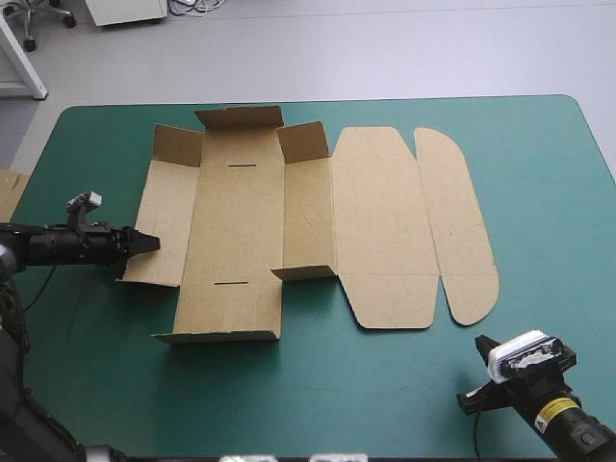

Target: Fold the box

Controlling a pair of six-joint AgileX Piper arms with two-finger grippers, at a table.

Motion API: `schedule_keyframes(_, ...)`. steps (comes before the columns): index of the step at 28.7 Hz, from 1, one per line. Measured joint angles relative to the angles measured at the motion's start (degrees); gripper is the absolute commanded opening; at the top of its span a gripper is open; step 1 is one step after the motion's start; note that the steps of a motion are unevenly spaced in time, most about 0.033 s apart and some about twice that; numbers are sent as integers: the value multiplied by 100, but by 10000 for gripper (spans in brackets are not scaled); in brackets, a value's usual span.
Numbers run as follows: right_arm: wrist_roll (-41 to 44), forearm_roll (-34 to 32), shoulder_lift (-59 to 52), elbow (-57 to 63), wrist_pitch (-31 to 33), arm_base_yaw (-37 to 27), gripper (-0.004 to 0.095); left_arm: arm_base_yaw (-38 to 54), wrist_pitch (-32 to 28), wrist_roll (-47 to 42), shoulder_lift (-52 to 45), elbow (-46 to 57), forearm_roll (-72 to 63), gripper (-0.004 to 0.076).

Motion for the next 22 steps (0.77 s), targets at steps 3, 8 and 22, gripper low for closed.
schedule_keyframes(3,0,0,0,0,0,0,-16,-308,111,189,41,-6,-63,349)
schedule_keyframes(8,0,0,0,0,0,0,-16,-694,56,274,45,-6,-69,221)
schedule_keyframes(22,0,5,0,-215,298,0,-16,-922,-11,173,45,-67,12,-10)
